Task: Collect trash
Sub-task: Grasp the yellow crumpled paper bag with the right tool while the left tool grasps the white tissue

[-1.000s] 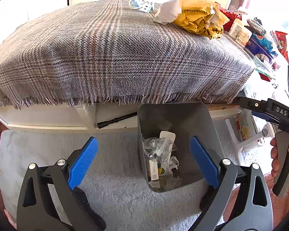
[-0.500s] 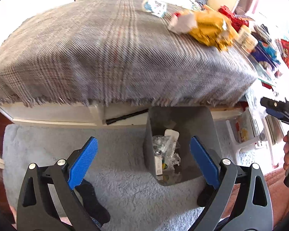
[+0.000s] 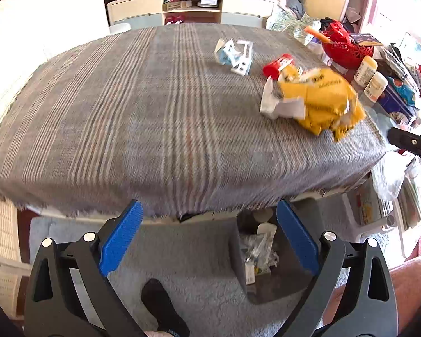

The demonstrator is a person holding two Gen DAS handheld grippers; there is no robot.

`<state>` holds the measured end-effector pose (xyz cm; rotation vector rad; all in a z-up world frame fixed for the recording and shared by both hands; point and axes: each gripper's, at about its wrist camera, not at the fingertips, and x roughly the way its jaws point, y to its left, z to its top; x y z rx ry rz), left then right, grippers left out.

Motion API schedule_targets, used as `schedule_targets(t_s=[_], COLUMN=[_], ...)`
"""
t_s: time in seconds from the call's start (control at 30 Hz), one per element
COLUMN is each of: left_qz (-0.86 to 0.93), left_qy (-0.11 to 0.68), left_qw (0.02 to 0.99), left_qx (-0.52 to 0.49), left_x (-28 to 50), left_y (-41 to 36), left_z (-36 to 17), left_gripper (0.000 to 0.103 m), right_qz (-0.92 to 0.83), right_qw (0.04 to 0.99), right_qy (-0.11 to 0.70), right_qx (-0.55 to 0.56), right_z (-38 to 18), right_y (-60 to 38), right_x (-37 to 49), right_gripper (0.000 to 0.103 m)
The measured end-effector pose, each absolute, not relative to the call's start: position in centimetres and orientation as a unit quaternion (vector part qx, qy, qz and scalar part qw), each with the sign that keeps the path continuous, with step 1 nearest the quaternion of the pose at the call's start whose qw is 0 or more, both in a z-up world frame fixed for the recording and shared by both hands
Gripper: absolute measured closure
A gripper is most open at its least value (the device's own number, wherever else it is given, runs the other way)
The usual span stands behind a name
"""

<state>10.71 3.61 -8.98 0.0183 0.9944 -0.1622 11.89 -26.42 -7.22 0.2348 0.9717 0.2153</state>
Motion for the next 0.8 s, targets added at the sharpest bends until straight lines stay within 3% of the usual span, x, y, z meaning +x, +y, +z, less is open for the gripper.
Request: schedule_targets(t_s=[0.57,0.7,0.8], left_qz=[-0.117,-0.125,-0.131], left_qy=[0.476,0.477,0.476], left_qw=[0.871,0.869,0.869], left_qx=[0.018,0.022,0.027], left_x=[15.8,16.6,16.9], left_y=[-0.4,-1.3,-2.1], left_z=[-8.3,-8.4,-8.3], left_gripper=[0.012,0.012,0.012], right_qz=[0.145,0.160,0.169], right_qw=[0.852,0.851,0.853], right_qy=[0.498,0.495,0.490], right_qx=[0.065,0.078,0.069], right_z=[-9.6,-9.5,-8.8], right_y=[-20.4,-20.9,-21.2], right_x=[20.1,20.0,19.6], right_gripper=[0.004,0.021,0.026])
